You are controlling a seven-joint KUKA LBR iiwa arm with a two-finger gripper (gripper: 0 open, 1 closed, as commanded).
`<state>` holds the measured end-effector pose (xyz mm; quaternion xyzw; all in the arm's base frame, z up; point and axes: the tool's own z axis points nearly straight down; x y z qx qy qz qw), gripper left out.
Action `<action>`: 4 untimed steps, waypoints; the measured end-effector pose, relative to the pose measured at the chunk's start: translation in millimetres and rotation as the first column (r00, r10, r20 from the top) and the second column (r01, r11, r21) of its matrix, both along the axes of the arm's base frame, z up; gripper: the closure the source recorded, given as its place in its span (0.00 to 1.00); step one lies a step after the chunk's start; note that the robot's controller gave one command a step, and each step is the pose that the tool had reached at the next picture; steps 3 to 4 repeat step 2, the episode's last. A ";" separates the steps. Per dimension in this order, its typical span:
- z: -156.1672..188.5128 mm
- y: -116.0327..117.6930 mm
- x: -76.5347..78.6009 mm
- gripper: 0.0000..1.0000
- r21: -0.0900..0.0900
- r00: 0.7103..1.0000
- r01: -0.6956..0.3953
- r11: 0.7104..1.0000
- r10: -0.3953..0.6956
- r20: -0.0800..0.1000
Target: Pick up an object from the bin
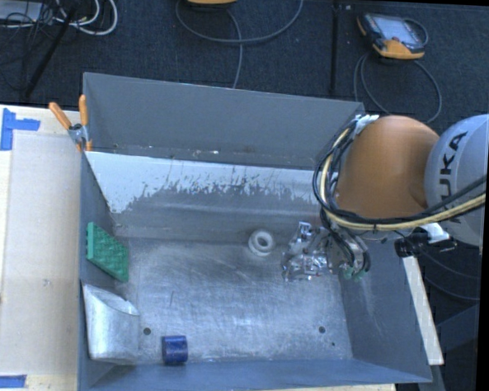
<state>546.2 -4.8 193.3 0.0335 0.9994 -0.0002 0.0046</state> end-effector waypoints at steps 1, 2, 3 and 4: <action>149.5 40.0 46.3 1.00 0.000 0.984 -0.179 0.984 0.179 0.002; 18.2 39.5 37.8 1.00 0.004 0.915 -0.403 0.915 0.403 -0.016; 18.2 39.5 37.8 1.00 0.004 0.915 -0.403 0.915 0.403 -0.016; 18.2 39.5 37.8 1.00 0.004 0.915 -0.403 0.915 0.403 -0.016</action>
Offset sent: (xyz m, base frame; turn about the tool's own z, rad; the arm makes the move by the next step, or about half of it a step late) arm 0.0441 0.0388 0.1452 -0.1794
